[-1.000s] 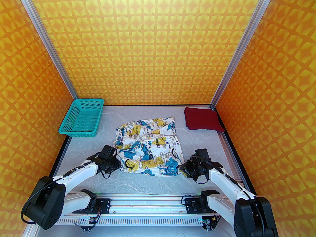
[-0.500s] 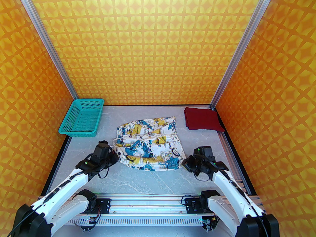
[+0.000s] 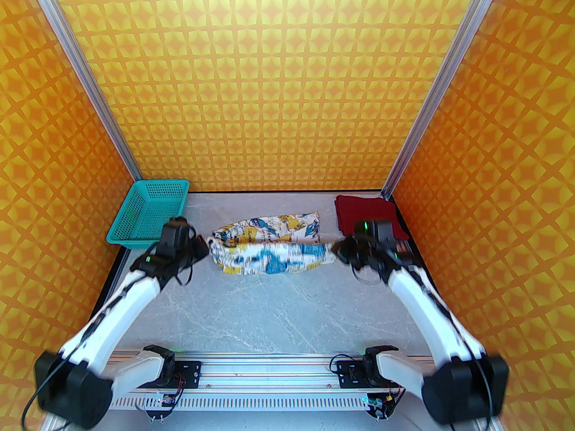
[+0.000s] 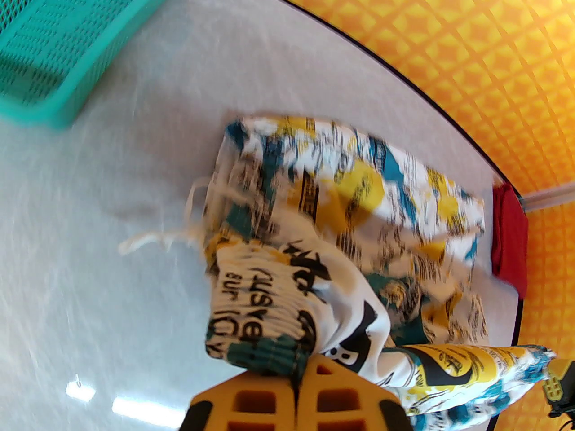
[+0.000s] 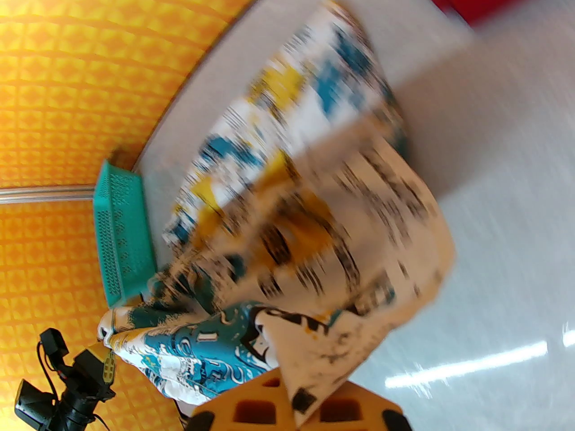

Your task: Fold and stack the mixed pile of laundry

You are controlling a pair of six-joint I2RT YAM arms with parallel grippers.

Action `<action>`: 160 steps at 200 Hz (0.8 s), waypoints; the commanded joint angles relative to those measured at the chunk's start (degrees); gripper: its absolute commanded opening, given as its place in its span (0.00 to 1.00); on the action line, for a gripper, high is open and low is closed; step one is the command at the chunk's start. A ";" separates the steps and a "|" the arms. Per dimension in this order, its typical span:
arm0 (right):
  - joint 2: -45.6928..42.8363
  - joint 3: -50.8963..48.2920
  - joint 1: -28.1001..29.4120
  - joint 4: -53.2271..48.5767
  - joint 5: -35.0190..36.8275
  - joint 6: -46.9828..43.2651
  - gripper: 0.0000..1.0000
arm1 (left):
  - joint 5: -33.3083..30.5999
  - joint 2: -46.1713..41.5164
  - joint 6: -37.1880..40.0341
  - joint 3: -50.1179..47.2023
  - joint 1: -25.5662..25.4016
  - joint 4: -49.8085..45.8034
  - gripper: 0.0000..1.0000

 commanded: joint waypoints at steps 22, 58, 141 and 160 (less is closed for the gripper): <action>15.36 14.22 -0.23 3.83 0.66 -3.47 0.00 | 4.78 12.06 1.36 7.62 5.33 5.98 0.00; 29.11 24.32 -0.23 3.80 -0.32 -3.01 0.00 | 7.01 22.50 1.55 13.78 7.70 7.81 0.00; 58.26 47.20 -0.32 2.78 -2.26 -3.96 0.25 | 10.55 46.02 1.41 29.76 10.60 9.24 0.37; 61.85 53.89 -0.49 -1.05 -3.32 -7.92 0.39 | 10.54 46.28 1.95 31.21 10.84 9.84 0.53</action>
